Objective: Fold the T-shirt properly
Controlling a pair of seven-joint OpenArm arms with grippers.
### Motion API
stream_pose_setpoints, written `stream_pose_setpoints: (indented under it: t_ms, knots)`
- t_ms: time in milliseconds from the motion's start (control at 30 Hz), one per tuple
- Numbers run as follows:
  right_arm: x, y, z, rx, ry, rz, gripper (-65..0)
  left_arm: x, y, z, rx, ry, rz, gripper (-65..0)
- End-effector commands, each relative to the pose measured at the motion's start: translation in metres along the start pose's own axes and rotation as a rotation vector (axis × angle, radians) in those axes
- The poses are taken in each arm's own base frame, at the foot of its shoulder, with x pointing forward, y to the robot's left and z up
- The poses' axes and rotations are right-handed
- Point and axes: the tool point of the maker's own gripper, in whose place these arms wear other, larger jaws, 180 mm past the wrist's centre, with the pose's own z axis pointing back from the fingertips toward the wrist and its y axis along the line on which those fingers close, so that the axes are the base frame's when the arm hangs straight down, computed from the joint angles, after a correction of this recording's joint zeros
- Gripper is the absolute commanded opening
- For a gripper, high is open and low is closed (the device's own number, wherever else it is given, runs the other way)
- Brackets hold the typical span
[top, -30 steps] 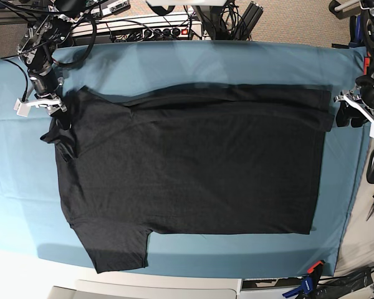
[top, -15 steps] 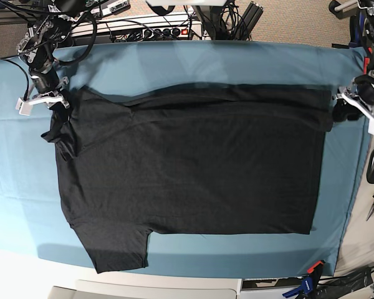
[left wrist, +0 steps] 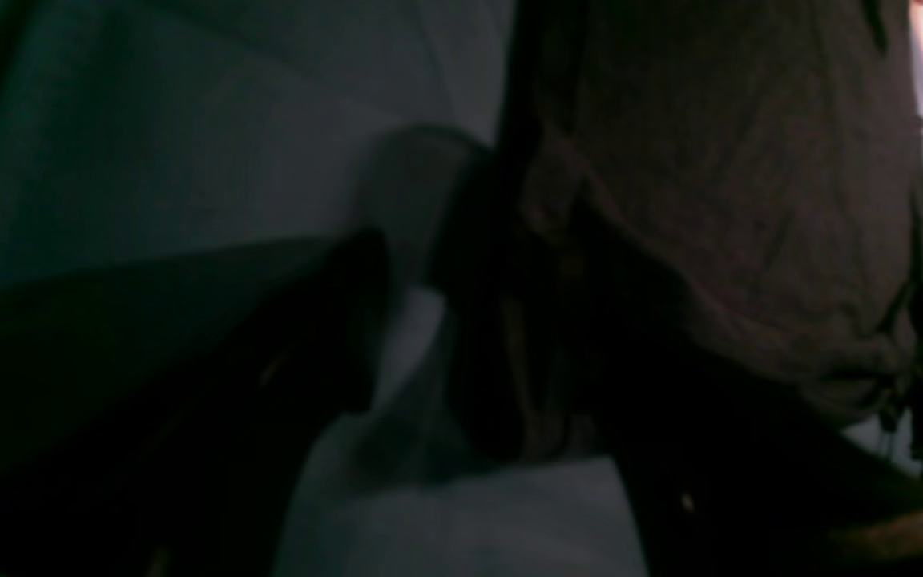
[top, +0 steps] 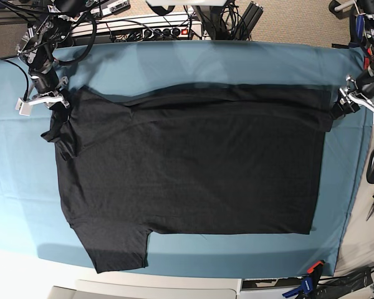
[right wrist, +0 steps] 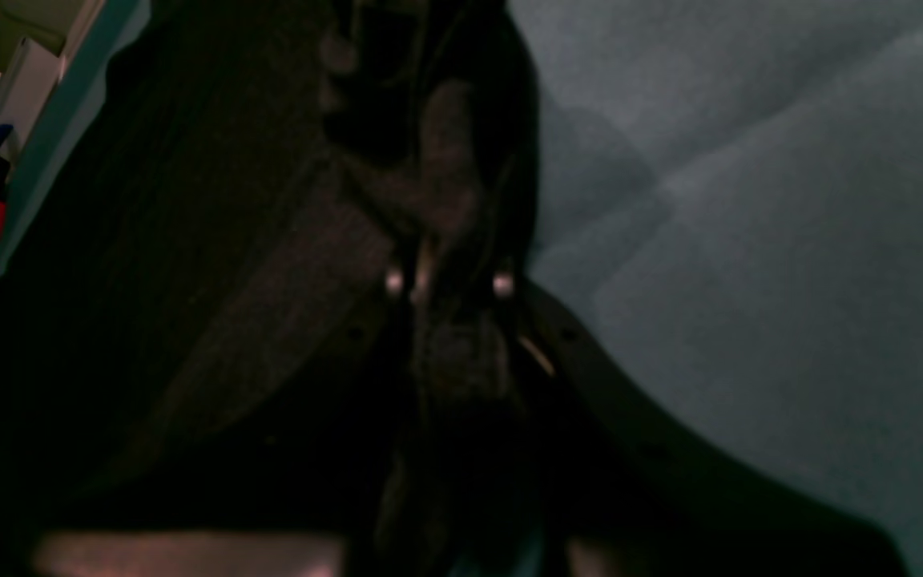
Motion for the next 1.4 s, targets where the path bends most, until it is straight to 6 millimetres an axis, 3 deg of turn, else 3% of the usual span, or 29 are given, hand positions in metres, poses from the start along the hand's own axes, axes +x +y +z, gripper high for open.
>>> stream_pose_setpoints:
  t_ms: [0, 367, 567, 667, 733, 767, 833, 867, 1033, 1200, 1367]
  knots:
    - [0.018, 0.004, 0.001, 0.016, -0.048, 0.028, -65.0, -0.008, 0.006, 0.003, 0.029, 0.059, -0.019, -36.7]
    - [0.018, 0.003, 0.001, 0.013, -0.045, 0.032, -65.0, -0.015, -0.01, 0.002, -0.051, 0.089, -0.031, -37.8]
    - [0.017, 0.003, 0.001, 0.012, -0.044, 0.032, -65.0, -0.042, -0.026, -0.012, -0.098, 0.179, -0.067, -38.0]
    - [0.017, 0.003, 0.001, 0.012, -0.044, 0.032, -65.0, -0.044, -0.029, -0.014, -0.109, 0.185, -0.078, -38.0]
    - [0.017, 0.003, 0.001, 0.012, -0.044, 0.032, -65.0, -0.043, -0.028, -0.015, -0.101, 0.184, -0.086, -42.3]
    - [0.017, 0.003, 0.001, 0.012, -0.044, 0.032, -65.0, -0.043, -0.028, -0.015, -0.1, 0.183, -0.087, -47.1]
    - [0.017, 0.003, 0.001, 0.012, -0.044, 0.032, -65.0, -0.043, -0.028, -0.015, -0.1, 0.178, -0.087, -62.8]
    - [0.017, 0.003, 0.001, 0.012, -0.043, 0.032, -65.0, -0.042, -0.028, -0.015, -0.1, 0.176, -0.087, -65.0]
    - [0.023, 0.002, 0.005, 0.024, -0.029, 0.083, -65.0, -0.041, -0.027, -0.012, -0.104, 0.181, -0.117, -65.0]
    - [0.036, -0.014, 0.018, -0.006, -0.012, 0.138, -65.0, -0.04, -0.024, -0.009, -0.097, 0.192, -0.131, -65.0]
    - [0.029, -0.03, 0.036, -0.024, 0.038, 0.149, -65.0, -0.041, -0.029, -0.006, -0.103, 0.197, -0.15, -65.0]
